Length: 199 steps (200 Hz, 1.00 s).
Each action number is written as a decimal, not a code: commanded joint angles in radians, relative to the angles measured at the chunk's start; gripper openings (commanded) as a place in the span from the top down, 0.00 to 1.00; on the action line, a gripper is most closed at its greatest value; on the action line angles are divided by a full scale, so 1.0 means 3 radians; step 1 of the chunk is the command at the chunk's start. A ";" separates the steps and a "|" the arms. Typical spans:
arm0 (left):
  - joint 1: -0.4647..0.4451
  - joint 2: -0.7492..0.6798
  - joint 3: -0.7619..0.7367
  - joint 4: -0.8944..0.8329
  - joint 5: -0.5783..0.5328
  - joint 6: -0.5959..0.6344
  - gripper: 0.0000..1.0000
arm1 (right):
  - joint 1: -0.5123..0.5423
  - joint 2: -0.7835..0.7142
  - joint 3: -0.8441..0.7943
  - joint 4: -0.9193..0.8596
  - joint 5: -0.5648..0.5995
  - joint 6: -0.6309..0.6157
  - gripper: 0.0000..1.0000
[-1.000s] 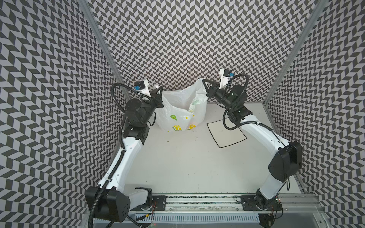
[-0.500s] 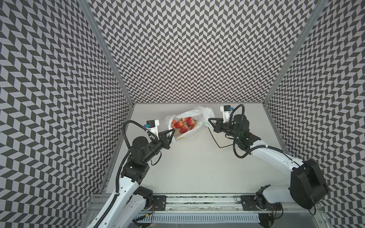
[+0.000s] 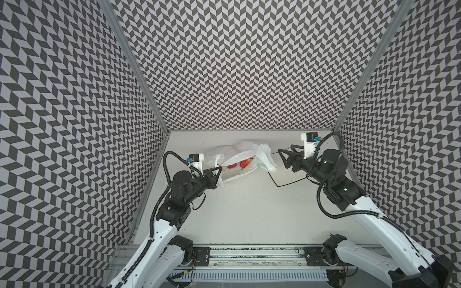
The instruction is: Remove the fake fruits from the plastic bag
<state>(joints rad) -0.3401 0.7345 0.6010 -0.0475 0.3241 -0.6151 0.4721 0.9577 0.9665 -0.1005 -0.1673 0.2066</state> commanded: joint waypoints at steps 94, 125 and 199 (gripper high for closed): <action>-0.0022 -0.0290 0.0003 -0.0193 -0.0116 -0.0063 1.00 | 0.1482 0.1597 0.0788 0.0247 0.0292 -0.0657 0.60; -0.0022 -0.0417 -0.0064 -0.0306 -0.0189 -0.0118 1.00 | 0.1505 0.2210 0.1056 0.0287 0.0517 -0.0564 0.66; -0.0036 -0.0546 -0.0077 -0.0687 -0.0293 -0.0243 1.00 | 0.1359 0.3311 0.1377 0.0455 0.0986 0.0069 0.61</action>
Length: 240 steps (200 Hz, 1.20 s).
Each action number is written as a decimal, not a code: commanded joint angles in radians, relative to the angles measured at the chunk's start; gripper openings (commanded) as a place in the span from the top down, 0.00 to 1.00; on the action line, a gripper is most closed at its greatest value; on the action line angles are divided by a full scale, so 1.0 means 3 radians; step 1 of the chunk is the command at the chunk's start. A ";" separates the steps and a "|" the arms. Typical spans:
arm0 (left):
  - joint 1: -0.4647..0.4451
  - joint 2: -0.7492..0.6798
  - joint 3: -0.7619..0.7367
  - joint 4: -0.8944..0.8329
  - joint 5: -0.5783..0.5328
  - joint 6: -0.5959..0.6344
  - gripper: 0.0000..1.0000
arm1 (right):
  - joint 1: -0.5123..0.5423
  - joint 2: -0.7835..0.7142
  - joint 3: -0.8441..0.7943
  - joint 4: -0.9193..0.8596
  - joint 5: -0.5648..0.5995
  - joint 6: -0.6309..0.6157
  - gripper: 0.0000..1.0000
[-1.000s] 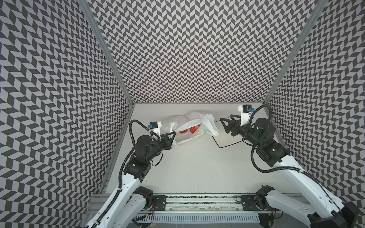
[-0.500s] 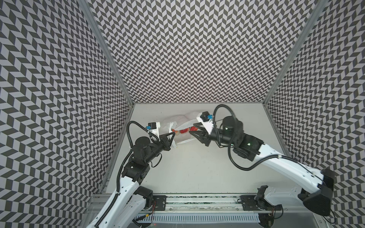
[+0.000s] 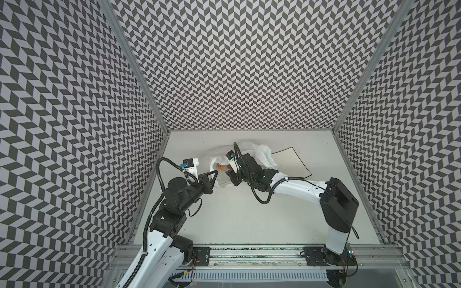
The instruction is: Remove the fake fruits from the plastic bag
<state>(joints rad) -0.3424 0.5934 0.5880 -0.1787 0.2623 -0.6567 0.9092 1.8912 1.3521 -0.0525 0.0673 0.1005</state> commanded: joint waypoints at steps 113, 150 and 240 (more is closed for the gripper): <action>-0.0094 0.0153 0.0071 -0.0885 -0.0112 -0.0527 1.00 | -0.0430 0.0674 0.0227 0.0628 0.0560 0.1498 0.20; -0.0136 0.0235 0.0192 -0.0892 -0.0080 -0.0451 1.00 | -0.0446 0.0892 0.0401 0.0715 0.0803 0.1715 0.16; -0.0198 0.0519 0.0389 -0.0921 0.0408 -0.0195 1.00 | -0.0484 0.1602 0.1163 0.0512 0.0904 0.2107 0.01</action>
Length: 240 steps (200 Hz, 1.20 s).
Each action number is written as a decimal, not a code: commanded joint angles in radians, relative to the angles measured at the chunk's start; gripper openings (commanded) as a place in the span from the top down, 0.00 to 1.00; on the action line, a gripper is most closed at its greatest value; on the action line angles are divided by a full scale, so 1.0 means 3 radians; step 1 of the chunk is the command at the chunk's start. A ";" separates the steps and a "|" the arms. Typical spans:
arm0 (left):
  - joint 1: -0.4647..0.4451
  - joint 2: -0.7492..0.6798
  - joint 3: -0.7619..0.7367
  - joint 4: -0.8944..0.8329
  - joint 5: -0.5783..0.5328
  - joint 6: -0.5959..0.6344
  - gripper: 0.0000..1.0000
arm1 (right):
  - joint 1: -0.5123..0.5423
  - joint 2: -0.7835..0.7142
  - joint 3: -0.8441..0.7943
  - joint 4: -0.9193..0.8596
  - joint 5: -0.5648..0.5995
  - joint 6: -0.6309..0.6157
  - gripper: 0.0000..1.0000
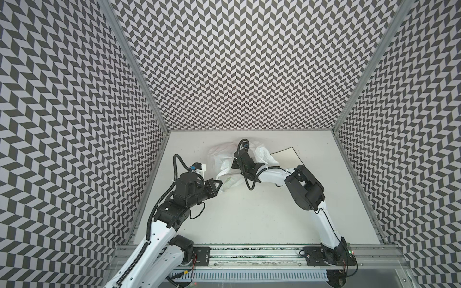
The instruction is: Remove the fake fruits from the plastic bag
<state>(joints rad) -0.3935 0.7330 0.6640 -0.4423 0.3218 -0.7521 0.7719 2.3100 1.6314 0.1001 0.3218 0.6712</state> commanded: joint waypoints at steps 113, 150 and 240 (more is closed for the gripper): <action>-0.0039 0.0088 0.0262 -0.0121 0.0153 0.0215 1.00 | -0.0016 0.0696 0.0949 -0.0606 0.0251 0.0104 0.36; -0.0039 -0.0011 0.0187 0.0063 -0.0102 0.0068 1.00 | 0.0028 0.0426 0.0696 -0.0448 0.0252 -0.0290 0.57; -0.0045 -0.0048 0.0050 0.0313 -0.0492 -0.0093 1.00 | 0.0060 -0.0379 0.0192 -0.0454 -0.0667 -0.1178 0.83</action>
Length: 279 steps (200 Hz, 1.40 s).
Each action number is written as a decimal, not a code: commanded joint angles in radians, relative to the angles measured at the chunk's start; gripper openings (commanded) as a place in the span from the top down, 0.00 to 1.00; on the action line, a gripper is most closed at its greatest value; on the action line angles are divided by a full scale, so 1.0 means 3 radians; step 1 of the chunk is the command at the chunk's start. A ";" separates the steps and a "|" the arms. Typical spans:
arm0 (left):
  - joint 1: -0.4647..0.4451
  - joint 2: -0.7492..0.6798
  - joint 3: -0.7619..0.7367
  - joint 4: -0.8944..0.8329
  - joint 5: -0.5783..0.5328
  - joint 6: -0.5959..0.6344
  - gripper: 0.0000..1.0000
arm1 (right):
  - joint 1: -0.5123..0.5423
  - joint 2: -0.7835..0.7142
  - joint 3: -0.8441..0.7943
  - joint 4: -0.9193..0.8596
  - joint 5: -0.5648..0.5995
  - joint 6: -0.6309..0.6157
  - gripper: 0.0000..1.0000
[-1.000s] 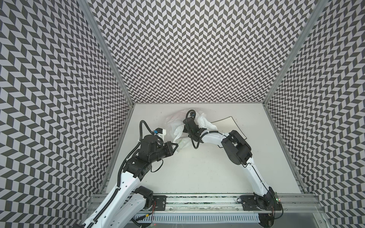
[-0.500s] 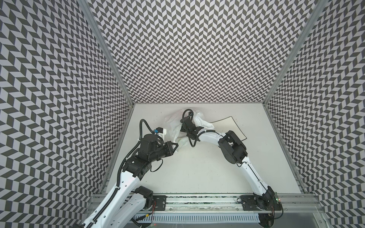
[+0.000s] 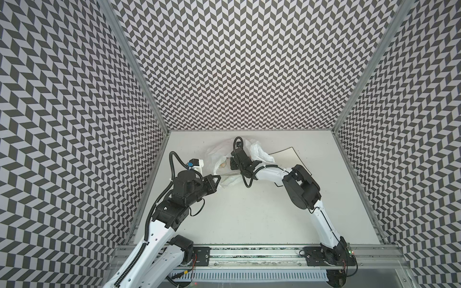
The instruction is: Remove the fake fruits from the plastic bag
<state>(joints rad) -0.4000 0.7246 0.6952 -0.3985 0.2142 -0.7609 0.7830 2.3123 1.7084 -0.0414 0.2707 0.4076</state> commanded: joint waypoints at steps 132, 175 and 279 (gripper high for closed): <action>-0.0022 0.0009 0.0026 0.0348 -0.0312 -0.0235 1.00 | 0.0003 -0.1938 -0.0950 -0.0373 -0.2362 -0.0950 0.85; -0.0027 0.0021 0.0029 0.0394 -0.0305 -0.0215 1.00 | -0.0003 -0.2537 -0.1112 -0.0484 -0.2313 -0.1086 0.84; -0.0027 0.0006 0.0046 0.0408 -0.0331 -0.0130 1.00 | -0.1370 -0.3624 -0.1737 -0.0590 -0.0882 -0.0001 0.88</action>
<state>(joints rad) -0.4053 0.7380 0.6868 -0.2993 0.1341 -0.8165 0.4595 1.2419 1.2644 -0.2016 -0.1513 0.2745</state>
